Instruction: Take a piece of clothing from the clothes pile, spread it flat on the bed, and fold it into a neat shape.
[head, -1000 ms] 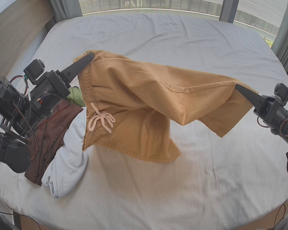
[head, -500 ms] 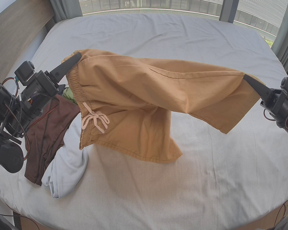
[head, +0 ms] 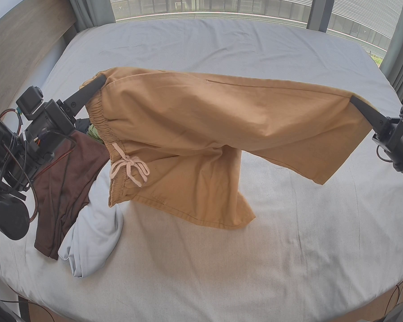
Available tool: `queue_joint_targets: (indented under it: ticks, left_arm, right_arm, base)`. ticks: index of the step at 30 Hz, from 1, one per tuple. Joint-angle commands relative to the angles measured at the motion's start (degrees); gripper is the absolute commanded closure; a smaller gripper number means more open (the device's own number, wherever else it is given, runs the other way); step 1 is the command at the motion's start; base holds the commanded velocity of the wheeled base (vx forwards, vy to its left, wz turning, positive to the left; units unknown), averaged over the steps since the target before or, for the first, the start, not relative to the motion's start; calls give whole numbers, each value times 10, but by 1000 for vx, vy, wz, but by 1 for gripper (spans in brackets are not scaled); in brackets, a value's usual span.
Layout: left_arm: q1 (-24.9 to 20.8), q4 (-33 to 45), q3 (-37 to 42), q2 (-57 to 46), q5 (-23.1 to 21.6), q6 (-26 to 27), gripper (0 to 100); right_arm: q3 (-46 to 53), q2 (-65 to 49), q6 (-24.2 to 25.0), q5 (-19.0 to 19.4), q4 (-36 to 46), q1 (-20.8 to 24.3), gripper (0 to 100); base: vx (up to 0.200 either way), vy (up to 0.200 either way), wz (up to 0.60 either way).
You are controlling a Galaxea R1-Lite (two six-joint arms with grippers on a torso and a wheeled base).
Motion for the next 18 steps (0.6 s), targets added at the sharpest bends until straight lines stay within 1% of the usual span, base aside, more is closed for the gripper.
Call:
queue_joint_targets:
  ticks: [1,7,18]
  left_arm:
    - [3,0,1,-1,0,0,100]
    - [9,0,2,0,0,0,100]
    - [18,0,-3,4,1,1,100]
  right_arm:
    - [-5,-3,1,1,1,-11,100]
    - [-8,-4,4,2,0,-24,100]
    - [-12,-3,5,5,0,-31,100]
  base:
    - [0,0,0]
    - [0,0,0]
    - [0,0,0]
